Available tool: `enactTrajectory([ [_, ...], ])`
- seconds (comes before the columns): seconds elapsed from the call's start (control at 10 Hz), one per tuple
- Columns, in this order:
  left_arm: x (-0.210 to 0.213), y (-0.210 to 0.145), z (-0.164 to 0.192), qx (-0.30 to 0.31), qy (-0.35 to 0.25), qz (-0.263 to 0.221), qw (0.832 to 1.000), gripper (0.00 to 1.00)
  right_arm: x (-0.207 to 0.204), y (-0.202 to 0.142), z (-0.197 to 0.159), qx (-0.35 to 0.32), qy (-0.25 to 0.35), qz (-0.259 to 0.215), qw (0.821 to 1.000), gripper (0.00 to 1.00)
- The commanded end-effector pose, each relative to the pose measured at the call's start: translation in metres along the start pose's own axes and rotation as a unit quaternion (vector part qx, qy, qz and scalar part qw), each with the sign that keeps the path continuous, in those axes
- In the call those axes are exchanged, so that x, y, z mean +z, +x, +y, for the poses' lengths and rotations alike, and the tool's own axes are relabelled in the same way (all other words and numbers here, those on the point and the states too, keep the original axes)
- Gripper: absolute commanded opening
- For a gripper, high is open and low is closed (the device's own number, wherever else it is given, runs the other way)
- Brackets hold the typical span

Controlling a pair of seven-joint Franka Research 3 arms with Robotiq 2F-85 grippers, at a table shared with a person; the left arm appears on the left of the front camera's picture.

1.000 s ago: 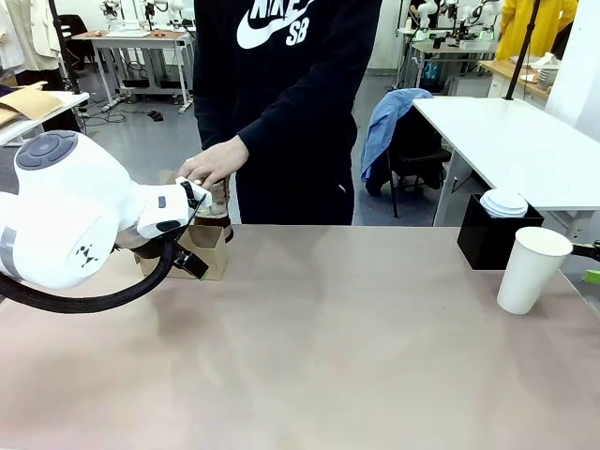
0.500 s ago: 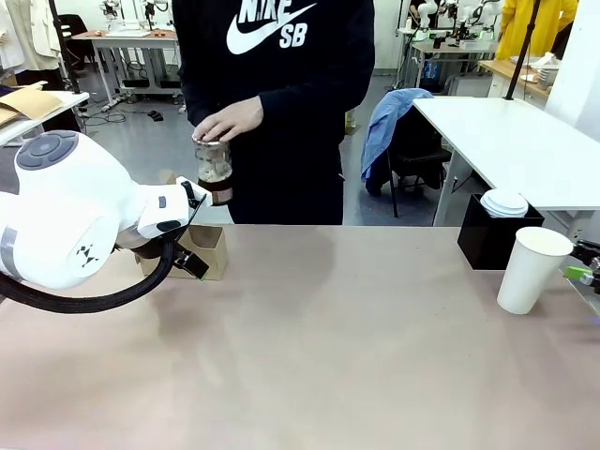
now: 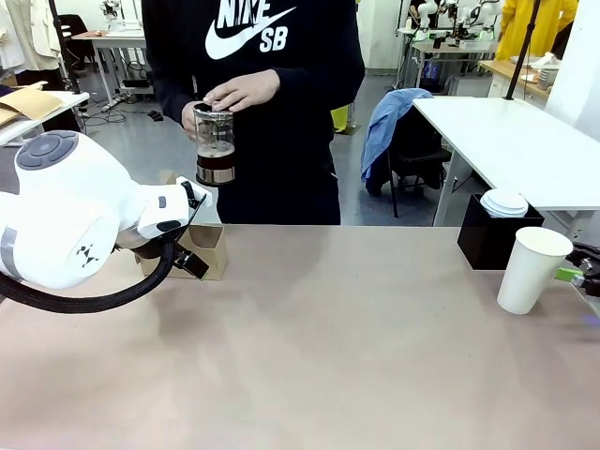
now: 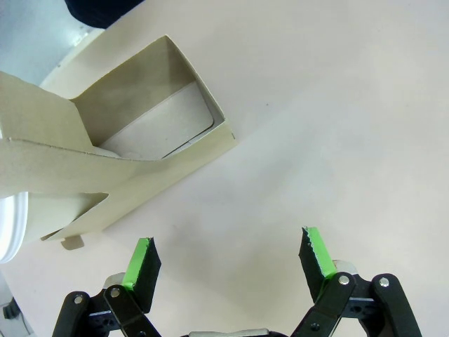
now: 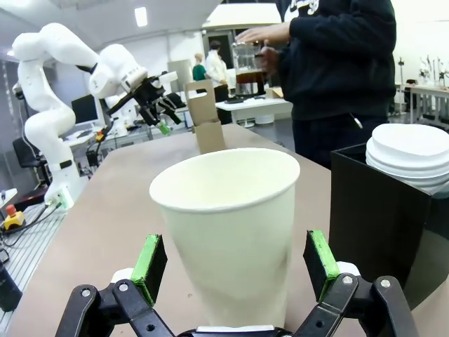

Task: Pour a drink into a cup and package it in a carrier.
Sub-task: Pick up the 600 ml Paper Cup and place it in the middle top area of the table.

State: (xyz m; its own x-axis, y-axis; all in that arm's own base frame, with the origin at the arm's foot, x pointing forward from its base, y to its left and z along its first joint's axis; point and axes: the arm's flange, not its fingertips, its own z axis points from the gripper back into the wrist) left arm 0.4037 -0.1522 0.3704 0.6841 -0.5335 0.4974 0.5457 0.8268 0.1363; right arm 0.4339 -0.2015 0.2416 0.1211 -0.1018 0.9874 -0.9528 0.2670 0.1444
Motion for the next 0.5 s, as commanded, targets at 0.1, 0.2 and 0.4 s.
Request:
enactTrajectory([
  [0.1,0.000,0.000,0.000,0.000,0.000,0.000,1.000,1.00,-0.020,-0.005,0.000,-0.005,0.002,0.017,1.000,1.00],
  [0.2,0.000,0.000,0.000,0.000,0.000,0.000,1.000,1.00,-0.027,-0.008,-0.003,-0.007,0.005,0.021,1.000,1.00],
  [0.4,0.000,0.000,0.000,0.000,0.000,0.000,1.000,1.00,-0.040,-0.012,-0.005,-0.010,0.012,0.029,0.999,1.00],
])
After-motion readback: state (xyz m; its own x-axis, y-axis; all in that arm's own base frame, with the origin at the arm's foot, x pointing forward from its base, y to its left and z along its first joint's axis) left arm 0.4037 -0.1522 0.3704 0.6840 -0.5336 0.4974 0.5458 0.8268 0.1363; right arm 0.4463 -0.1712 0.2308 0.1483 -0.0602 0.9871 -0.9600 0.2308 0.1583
